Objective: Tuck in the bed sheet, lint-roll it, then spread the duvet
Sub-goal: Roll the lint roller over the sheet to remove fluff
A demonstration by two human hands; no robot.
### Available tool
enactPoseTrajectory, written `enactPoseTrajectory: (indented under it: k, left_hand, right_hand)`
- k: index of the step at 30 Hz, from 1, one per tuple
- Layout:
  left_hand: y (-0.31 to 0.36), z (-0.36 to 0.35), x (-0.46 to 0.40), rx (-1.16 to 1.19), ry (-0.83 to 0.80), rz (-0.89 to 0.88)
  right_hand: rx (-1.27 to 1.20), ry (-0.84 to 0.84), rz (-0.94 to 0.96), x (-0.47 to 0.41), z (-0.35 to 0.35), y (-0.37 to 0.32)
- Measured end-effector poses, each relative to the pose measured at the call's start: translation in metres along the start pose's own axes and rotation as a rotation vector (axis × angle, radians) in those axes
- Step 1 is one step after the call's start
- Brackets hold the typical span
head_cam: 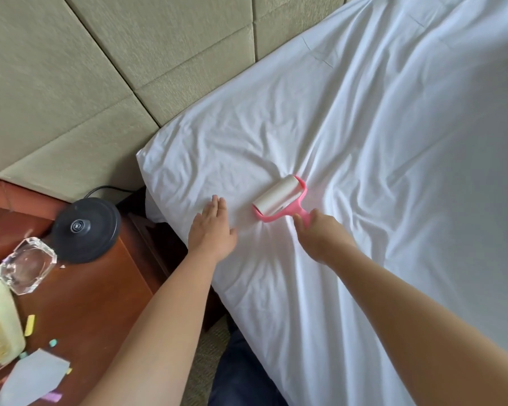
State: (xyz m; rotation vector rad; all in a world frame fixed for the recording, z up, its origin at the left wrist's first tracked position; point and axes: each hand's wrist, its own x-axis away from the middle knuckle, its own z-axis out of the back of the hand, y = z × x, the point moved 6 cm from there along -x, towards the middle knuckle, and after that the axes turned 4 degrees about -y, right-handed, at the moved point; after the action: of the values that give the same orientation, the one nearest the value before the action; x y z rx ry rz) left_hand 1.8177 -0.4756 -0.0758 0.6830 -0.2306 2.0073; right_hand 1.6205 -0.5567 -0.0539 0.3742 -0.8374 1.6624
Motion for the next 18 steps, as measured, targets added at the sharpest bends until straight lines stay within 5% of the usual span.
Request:
enactPoseTrajectory:
  k: [18]
  left_hand:
    - [-0.065,0.029,-0.094,-0.046,-0.021,0.022]
  right_hand:
    - [-0.044,0.023,0.052,-0.112,0.009,-0.132]
